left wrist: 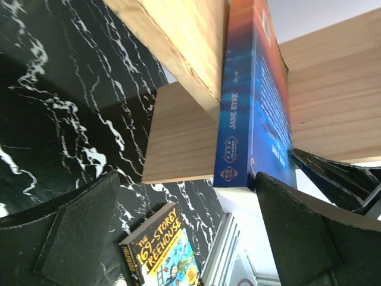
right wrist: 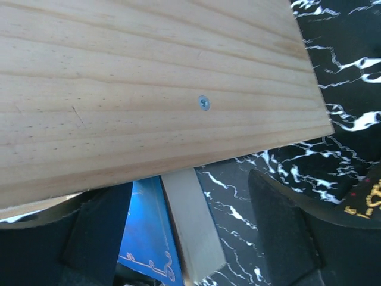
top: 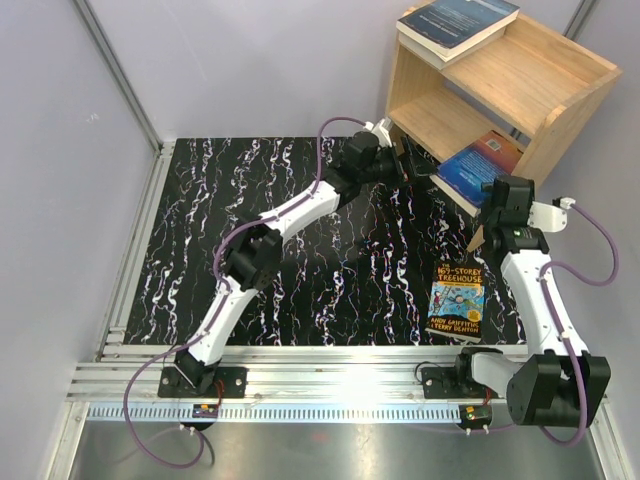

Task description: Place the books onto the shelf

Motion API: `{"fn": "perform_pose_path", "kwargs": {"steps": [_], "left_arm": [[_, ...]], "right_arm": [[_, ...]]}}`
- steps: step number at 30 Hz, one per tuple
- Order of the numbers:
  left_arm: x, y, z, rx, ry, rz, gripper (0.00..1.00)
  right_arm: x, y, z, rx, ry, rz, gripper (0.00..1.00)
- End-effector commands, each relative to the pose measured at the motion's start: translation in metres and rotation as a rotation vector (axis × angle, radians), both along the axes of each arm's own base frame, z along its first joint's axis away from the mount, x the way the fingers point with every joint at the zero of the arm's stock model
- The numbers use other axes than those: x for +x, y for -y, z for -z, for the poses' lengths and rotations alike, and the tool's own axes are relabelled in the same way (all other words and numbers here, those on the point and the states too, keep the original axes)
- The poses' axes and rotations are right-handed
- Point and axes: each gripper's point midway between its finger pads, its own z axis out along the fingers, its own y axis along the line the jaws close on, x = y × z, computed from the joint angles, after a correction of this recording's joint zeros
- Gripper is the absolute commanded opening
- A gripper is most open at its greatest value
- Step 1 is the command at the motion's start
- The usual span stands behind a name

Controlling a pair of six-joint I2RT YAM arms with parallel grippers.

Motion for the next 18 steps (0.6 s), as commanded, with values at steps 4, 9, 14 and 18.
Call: {"fn": "perform_pose_path", "kwargs": {"steps": [4, 9, 14, 18], "left_arm": [[-0.009, 0.010, -0.033, -0.040, 0.071, 0.011, 0.99], [-0.011, 0.013, -0.042, -0.054, 0.078, 0.007, 0.99], [-0.012, 0.008, -0.050, -0.047, 0.080, -0.007, 0.99], [-0.023, -0.019, -0.056, -0.013, 0.124, -0.073, 0.99]], "right_arm": [[-0.025, 0.015, -0.028, -0.078, 0.032, 0.029, 0.92], [-0.044, 0.009, -0.055, -0.125, 0.089, -0.033, 1.00], [-0.061, -0.007, -0.090, -0.185, 0.160, -0.154, 1.00], [-0.088, -0.005, -0.113, -0.276, 0.172, -0.170, 1.00]]}}
